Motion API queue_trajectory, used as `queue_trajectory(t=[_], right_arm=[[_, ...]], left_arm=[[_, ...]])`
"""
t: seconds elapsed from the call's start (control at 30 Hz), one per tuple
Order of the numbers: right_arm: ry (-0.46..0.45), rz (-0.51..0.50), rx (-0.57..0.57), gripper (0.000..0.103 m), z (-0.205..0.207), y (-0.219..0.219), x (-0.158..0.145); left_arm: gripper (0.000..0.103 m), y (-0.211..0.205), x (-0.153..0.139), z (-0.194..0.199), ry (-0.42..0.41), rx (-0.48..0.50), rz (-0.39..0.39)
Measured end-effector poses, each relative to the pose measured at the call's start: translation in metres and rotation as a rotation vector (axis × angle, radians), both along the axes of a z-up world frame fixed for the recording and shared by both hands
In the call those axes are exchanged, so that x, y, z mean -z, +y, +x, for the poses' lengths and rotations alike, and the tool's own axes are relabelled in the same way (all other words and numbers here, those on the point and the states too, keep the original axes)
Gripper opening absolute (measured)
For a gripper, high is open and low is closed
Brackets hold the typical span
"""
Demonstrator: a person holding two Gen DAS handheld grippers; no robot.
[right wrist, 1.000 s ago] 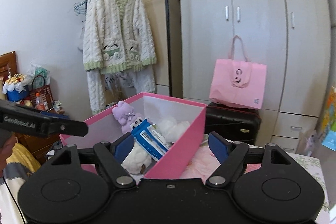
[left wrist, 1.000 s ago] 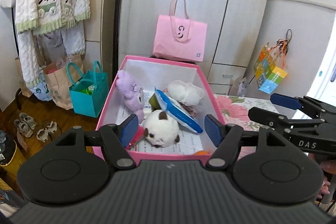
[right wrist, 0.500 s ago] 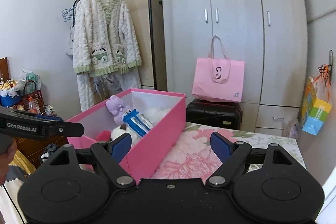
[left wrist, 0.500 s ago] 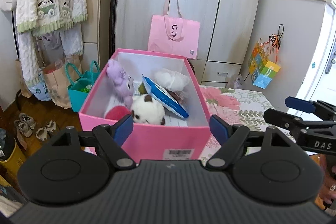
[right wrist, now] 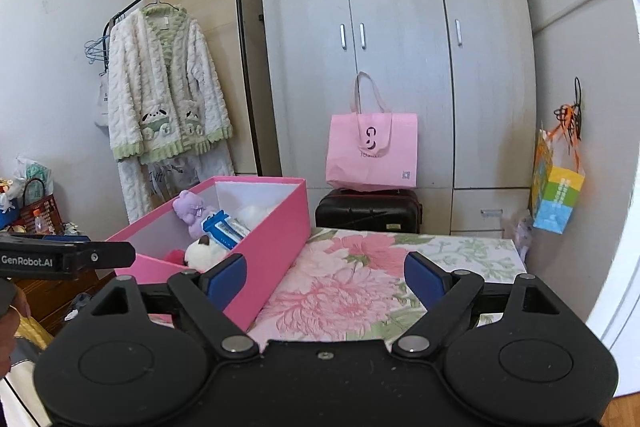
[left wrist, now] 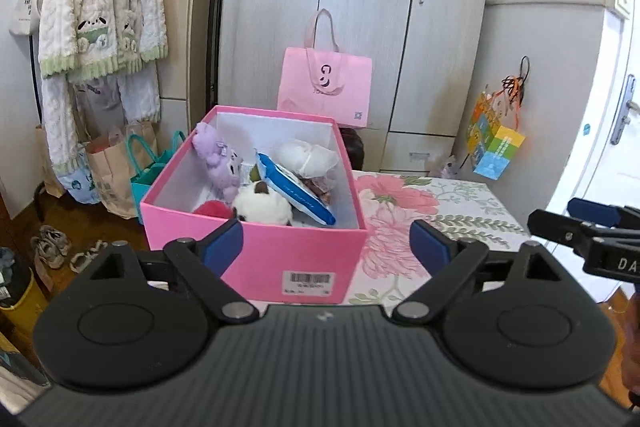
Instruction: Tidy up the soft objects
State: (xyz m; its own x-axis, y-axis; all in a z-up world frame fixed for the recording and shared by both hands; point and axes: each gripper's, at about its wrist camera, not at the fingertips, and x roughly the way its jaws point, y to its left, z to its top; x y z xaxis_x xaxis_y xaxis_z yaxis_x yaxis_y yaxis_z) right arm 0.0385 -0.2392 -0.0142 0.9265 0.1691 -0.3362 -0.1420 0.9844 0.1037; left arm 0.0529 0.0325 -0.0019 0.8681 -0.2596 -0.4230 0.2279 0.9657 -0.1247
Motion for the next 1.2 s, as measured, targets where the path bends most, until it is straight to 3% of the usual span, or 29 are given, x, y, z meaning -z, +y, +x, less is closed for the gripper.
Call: queue_trajectory(t=[0.13, 0.2, 0.37, 0.5, 0.63, 0.77, 0.9, 1.2], right_arm=[[0.014, -0.014, 0.023, 0.102, -0.003, 0.002, -0.001], [0.033, -0.005, 0.04, 0.103, -0.002, 0.001, -0.002], [0.214, -0.036, 0.147, 0.103, 0.015, 0.003, -0.009], [0.184, -0.093, 0.166, 0.103, 0.012, 0.008, -0.021], [0.171, -0.055, 0.143, 0.103, 0.006, 0.004, -0.033], [0.169, -0.004, 0.134, 0.103, 0.002, 0.001, -0.041], [0.165, 0.055, 0.126, 0.103, -0.003, -0.003, -0.042], [0.146, -0.01, 0.145, 0.103, -0.014, 0.005, -0.038]], left_arm=[[0.099, -0.005, 0.0, -0.003, -0.008, -0.008, 0.016], [0.099, -0.006, -0.003, 0.0, -0.001, -0.005, 0.027], [0.102, -0.01, -0.015, 0.002, -0.013, -0.02, 0.072], [0.103, -0.01, -0.025, 0.004, -0.004, -0.056, 0.073], [0.103, -0.008, -0.036, -0.002, -0.031, -0.045, 0.069], [0.103, -0.014, -0.041, -0.005, -0.027, 0.013, 0.122], [0.103, -0.02, -0.036, -0.006, -0.011, 0.019, 0.141], [0.103, -0.022, -0.023, -0.002, 0.056, -0.007, 0.126]])
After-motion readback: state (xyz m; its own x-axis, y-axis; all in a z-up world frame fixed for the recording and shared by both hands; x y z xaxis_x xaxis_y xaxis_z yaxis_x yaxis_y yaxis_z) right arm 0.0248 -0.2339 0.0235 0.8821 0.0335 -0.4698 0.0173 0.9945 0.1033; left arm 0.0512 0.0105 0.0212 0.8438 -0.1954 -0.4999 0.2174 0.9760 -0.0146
